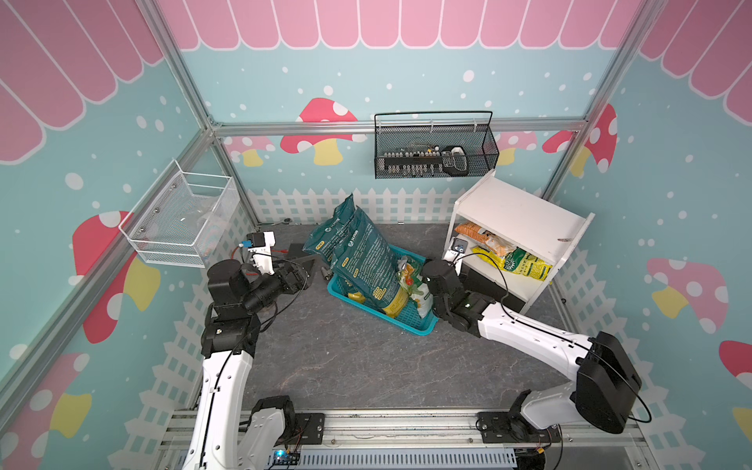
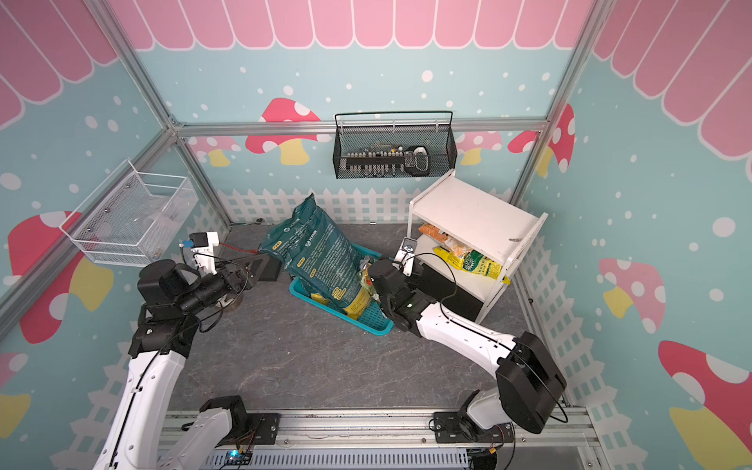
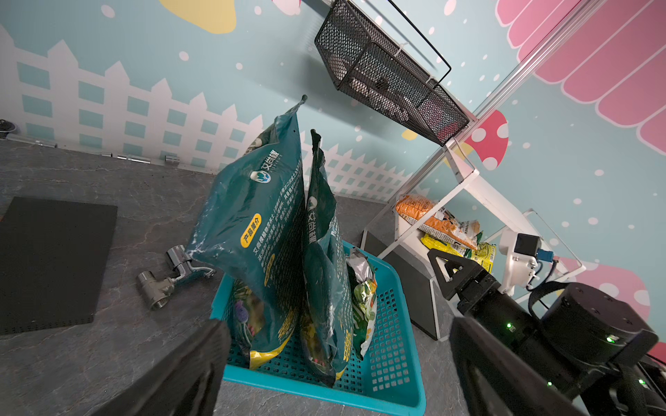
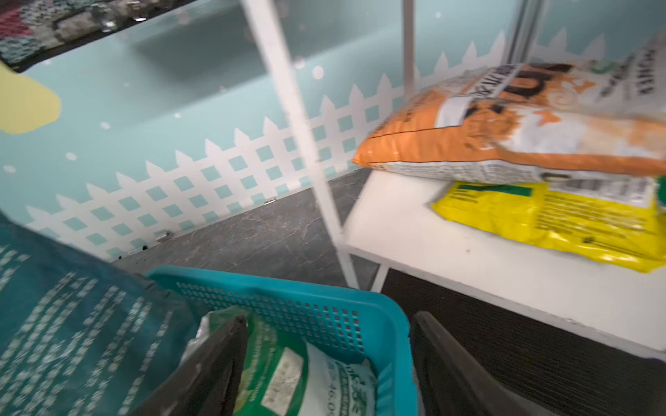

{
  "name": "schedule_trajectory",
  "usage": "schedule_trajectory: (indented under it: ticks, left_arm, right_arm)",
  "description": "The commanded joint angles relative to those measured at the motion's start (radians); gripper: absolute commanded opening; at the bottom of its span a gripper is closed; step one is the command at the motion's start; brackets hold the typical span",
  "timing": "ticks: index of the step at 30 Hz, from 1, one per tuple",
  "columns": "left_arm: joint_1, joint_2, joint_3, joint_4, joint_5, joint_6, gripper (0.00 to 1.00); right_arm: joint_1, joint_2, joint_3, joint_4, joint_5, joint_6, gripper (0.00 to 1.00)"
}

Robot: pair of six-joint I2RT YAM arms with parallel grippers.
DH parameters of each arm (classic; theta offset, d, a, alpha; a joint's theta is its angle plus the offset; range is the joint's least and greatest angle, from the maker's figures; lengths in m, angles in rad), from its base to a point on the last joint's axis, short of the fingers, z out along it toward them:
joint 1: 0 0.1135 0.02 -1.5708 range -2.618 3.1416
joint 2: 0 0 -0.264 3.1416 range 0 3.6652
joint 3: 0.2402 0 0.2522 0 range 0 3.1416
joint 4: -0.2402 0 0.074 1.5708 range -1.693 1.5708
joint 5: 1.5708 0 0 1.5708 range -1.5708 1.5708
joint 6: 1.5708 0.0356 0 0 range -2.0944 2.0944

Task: Take down the fertilizer bag from the shelf
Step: Place the fertilizer bag in the storage box, then pick up the fertilizer bag from the shelf.

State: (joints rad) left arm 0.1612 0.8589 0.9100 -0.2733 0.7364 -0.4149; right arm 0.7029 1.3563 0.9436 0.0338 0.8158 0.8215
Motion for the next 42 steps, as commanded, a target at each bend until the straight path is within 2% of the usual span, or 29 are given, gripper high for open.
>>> schedule_trajectory:
  ticks: [1,5,12,18,23,26,30,36,42]
  left_arm:
    - [-0.006,-0.013,0.029,-0.01,0.0,0.02,0.99]
    - [-0.005,-0.014,0.029,-0.009,-0.001,0.021,0.99]
    - [-0.005,-0.013,0.028,-0.01,-0.003,0.022,1.0]
    - [-0.005,-0.013,0.029,-0.011,-0.005,0.022,0.99]
    - [-0.006,-0.011,0.029,-0.012,-0.004,0.022,0.99]
    - [-0.005,-0.013,0.03,-0.011,-0.003,0.023,0.99]
    - [-0.008,-0.017,0.03,-0.012,-0.003,0.025,0.99]
    - [-0.01,-0.015,0.033,-0.014,-0.004,0.026,0.99]
    - [-0.009,-0.014,0.034,-0.015,-0.006,0.028,0.99]
  right_arm:
    - [-0.077,-0.101,-0.056,0.002,-0.132,0.107,0.76]
    - [-0.111,-0.207,-0.127,0.05,-0.148,0.107,0.76]
    - [-0.207,-0.282,-0.222,0.056,-0.259,0.242,0.75]
    - [-0.274,-0.342,-0.24,0.058,-0.364,0.348,0.76]
    - [-0.276,-0.397,-0.232,0.029,-0.342,0.498,0.76]
    - [-0.279,-0.386,-0.237,0.0,-0.304,0.6,0.71]
    - [-0.291,-0.327,-0.215,-0.028,-0.286,0.689,0.7]
    - [-0.313,-0.242,-0.157,-0.02,-0.28,0.703,0.69]
    - [-0.325,-0.221,-0.126,0.012,-0.248,0.668,0.67]
